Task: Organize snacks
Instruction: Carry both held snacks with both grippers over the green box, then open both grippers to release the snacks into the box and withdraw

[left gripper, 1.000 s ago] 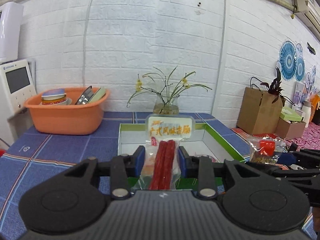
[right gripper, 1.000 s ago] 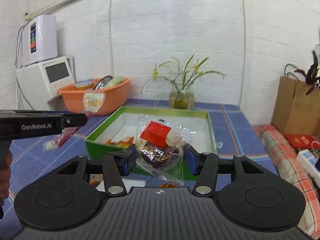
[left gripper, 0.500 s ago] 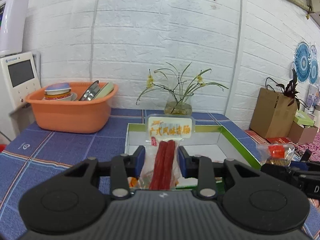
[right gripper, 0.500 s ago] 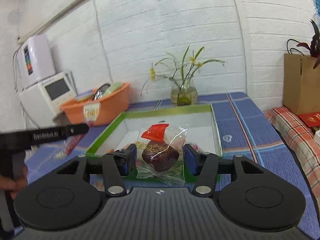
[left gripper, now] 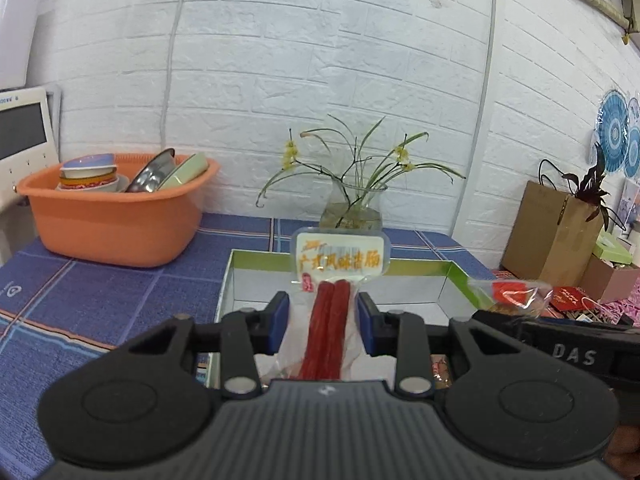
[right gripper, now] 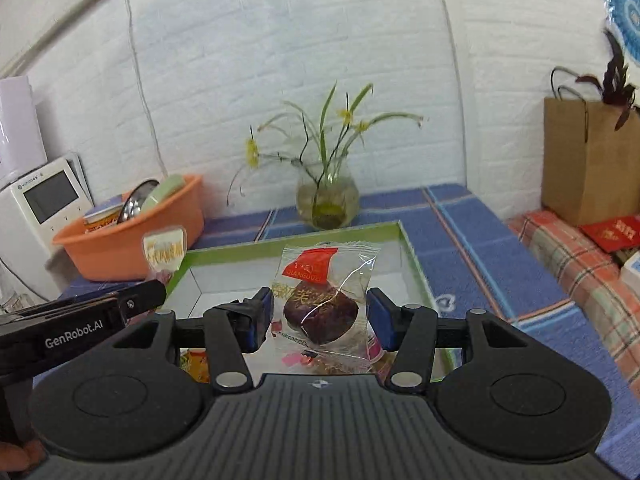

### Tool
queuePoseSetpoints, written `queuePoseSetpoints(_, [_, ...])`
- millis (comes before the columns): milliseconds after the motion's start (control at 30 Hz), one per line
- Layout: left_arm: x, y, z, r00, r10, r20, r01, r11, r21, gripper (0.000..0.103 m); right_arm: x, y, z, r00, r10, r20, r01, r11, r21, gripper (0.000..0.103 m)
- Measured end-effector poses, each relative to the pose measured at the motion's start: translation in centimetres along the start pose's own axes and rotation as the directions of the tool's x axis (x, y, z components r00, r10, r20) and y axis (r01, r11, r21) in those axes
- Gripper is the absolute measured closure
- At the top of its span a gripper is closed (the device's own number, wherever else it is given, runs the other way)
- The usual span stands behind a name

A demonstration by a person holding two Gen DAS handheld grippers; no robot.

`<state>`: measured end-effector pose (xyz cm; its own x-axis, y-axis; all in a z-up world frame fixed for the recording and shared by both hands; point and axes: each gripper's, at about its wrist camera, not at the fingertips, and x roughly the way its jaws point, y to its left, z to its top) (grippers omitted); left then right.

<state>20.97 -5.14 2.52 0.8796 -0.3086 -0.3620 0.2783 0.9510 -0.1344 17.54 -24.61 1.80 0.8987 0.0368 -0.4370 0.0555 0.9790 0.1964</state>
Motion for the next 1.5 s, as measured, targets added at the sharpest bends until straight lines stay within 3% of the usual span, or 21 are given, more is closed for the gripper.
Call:
queuePoseSetpoints(67, [0.0,0.3,0.0,1.000,0.020,0.005,-0.020,1.000,0.002,0.069,1.1,0.5,-0.3,0.999,0.006,-0.047,-0.006,1.000,0.013,0.016])
queuePoseSetpoints(300, [0.8,0.7,-0.4,0.999,0.040,-0.017,-0.040,0.999,0.010,0.067,1.4,1.3,-1.4,1.000,-0.014,-0.007,0.013,0.999,-0.043,0.016])
queuePoseSetpoints(633, [2.4,-0.2,-1.5,0.996,0.042,-0.073,-0.038,0.997,0.061,0.057,2.9,1.3,-1.8,0.998,-0.009,-0.062,0.006,0.999,-0.048,0.013])
queuePoseSetpoints(767, [2.6,-0.1,-1.7,0.995,0.064,-0.077,-0.059,0.996,0.069,0.049,3.0,1.3,-1.7,0.997,0.007,-0.082,-0.011,0.999,-0.045,0.004])
queuePoseSetpoints(1233, [0.8,0.6,-0.7,0.992,0.108,-0.063,-0.103,0.992,0.077,0.038,-0.5,-0.6,0.0,1.000,-0.014,0.028,0.014,1.000,-0.004,0.003])
queuePoseSetpoints(1500, [-1.4,0.9,0.1,0.973,0.230,-0.013,-0.228,0.970,0.087,0.032,-1.9,-0.6,0.6,0.997,0.037,0.067,-0.037,0.999,-0.001,0.003])
